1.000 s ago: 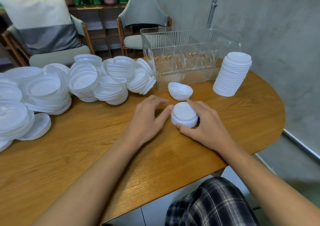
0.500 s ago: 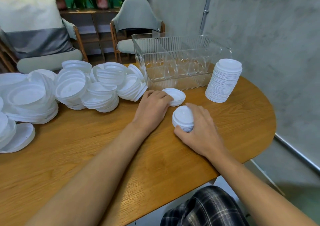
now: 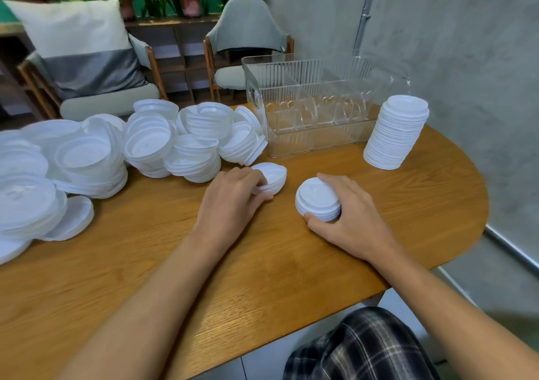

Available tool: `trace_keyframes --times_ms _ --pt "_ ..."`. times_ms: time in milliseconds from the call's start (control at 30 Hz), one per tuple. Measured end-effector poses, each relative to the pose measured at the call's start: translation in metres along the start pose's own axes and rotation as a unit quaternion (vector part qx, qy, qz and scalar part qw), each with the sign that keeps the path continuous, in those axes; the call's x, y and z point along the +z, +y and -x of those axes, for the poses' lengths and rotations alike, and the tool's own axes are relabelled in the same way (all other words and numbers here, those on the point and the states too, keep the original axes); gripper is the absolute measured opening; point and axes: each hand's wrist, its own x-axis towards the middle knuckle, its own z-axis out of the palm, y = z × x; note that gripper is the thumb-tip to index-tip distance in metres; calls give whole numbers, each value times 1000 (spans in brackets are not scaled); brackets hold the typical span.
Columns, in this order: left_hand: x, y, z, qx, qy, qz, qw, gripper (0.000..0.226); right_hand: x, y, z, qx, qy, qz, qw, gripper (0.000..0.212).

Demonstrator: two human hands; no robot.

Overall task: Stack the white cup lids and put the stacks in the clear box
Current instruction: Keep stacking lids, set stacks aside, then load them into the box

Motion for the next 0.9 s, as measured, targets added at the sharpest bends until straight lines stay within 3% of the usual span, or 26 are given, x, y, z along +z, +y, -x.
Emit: trace_keyframes --times_ms 67,167,300,400,567,733,800,900 --pt "-5 5 -1 -60 19 78 995 19 0 1 0 -7 -5 -2 1000 83" --pt "-11 18 -5 -163 52 219 961 14 -1 2 0 -21 -11 -12 1000 86" --pt "-11 24 -7 -231 20 316 920 22 -1 1 -1 -37 -11 -25 999 89" --pt "-9 26 -6 -239 -17 336 911 24 -2 2 -2 -55 -14 -36 998 92" --pt "-4 32 -3 -220 -32 296 929 29 -5 -2 0 -85 -42 -53 994 95" --pt "-3 34 -1 -181 -43 273 944 7 -4 -1 2 -103 -53 -48 992 85" --pt "-1 37 0 -155 -55 266 950 16 -2 1 2 -113 -53 -47 991 76" --pt "2 39 3 -120 -86 226 963 50 -2 3 2 -123 -47 -54 990 71"
